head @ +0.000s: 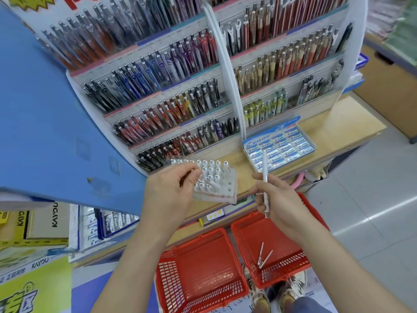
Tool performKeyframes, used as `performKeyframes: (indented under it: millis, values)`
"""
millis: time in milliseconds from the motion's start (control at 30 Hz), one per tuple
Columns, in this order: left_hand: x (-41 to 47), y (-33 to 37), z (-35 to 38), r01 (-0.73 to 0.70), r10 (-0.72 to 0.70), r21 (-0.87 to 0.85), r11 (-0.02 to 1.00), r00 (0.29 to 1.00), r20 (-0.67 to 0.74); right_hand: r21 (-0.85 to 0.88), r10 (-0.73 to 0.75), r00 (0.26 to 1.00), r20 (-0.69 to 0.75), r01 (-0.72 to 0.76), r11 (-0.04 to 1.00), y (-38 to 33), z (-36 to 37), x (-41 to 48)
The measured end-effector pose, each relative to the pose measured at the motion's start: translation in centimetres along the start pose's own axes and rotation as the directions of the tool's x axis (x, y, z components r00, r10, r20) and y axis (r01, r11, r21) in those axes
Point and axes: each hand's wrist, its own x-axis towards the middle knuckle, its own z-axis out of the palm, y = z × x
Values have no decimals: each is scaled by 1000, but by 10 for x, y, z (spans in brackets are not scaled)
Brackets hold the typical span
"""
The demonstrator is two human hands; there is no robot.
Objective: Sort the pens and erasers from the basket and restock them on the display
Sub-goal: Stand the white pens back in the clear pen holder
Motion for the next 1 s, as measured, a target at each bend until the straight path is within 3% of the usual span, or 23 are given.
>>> performKeyframes:
  millis: [167, 500, 1000]
  values:
    - [-1, -11, 22, -91, 86, 75, 993, 994, 73, -62, -55, 998, 27, 57, 996, 5, -1, 0]
    - [4, -27, 52, -91, 66, 145, 985, 984, 166, -97, -13, 999, 38, 17, 995, 24, 10, 10]
    - [8, -39, 73, -89, 28, 258, 962, 973, 231, -206, -48, 992, -118, 23, 978, 42, 33, 24]
